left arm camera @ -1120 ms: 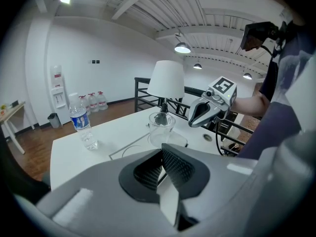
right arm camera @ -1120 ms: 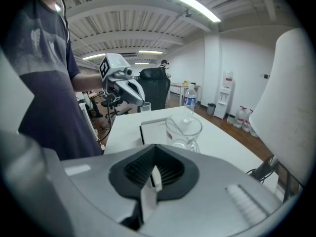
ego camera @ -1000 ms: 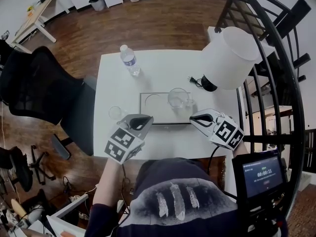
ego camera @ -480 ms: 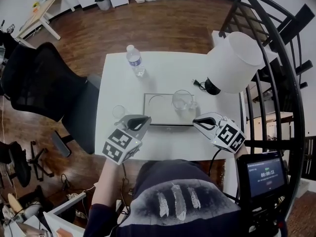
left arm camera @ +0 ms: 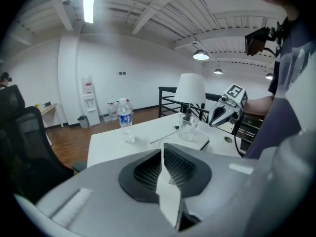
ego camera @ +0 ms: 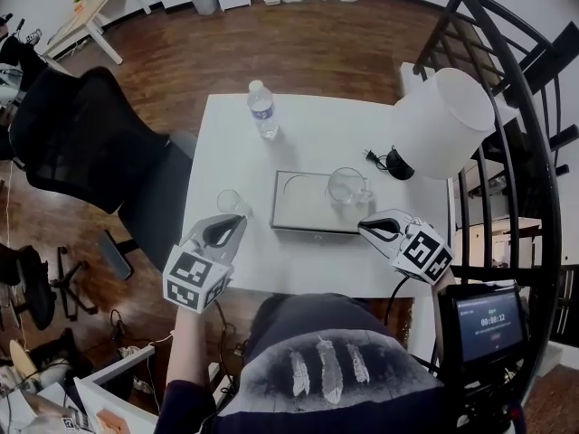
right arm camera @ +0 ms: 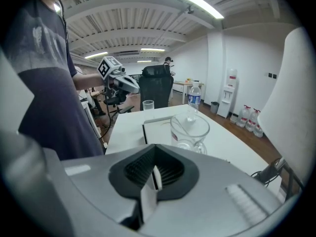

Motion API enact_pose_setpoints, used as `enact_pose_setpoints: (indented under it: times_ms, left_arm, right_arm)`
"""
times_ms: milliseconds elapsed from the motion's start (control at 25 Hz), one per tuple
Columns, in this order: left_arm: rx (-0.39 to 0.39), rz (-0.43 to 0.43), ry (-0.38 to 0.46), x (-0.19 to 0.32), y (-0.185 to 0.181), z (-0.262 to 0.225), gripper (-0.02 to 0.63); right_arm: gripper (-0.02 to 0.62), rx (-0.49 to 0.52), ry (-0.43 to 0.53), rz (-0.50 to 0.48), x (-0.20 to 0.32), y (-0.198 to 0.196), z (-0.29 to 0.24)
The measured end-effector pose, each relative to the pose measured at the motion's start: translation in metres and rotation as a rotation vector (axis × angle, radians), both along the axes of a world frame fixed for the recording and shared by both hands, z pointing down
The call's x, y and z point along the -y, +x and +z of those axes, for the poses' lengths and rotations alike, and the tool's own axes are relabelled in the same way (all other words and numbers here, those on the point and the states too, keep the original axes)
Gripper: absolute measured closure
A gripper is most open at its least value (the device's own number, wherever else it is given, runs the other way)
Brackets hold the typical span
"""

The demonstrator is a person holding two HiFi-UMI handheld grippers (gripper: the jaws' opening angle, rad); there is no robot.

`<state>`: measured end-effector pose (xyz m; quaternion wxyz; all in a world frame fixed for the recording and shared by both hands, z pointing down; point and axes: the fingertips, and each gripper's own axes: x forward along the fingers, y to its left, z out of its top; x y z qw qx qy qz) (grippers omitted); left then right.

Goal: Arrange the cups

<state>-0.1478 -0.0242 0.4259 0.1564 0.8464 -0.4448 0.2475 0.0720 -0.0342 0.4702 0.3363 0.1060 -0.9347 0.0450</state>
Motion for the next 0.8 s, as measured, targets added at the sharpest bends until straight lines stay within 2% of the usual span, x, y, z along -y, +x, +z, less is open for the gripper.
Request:
enact_pose_setpoints:
  times_ms: [80, 160, 200, 280, 400, 640, 800]
  left_arm:
    - [0.017, -0.049, 0.045, 0.004, -0.019, -0.004, 0.555]
    - [0.027, -0.092, 0.077, 0.007, -0.035, -0.007, 0.446]
    - [0.028, -0.106, 0.088, 0.008, -0.041, -0.007, 0.371]
    - [0.036, -0.119, 0.108, 0.009, -0.049, -0.005, 0.305]
    - [0.038, -0.147, 0.134, 0.012, -0.059, 0.005, 0.131]
    - [0.035, -0.135, 0.080, 0.020, -0.067, 0.058, 0.120]
    - [0.018, -0.111, 0.079, 0.031, -0.061, 0.088, 0.120]
  right_arm:
    - [0.592, -0.001, -0.003, -0.006, 0.001, -0.004, 0.001]
    - [0.592, -0.001, -0.006, -0.012, 0.001, -0.007, 0.002]
    - [0.592, -0.001, -0.007, -0.016, 0.001, -0.009, 0.002]
    - [0.592, -0.002, -0.006, -0.020, 0.000, -0.011, 0.002]
    - [0.592, -0.005, -0.004, -0.022, 0.000, -0.014, 0.002]
    - [0.592, -0.014, -0.003, -0.011, 0.001, -0.016, 0.004]
    - [0.592, -0.029, -0.011, 0.003, 0.000, -0.013, 0.004]
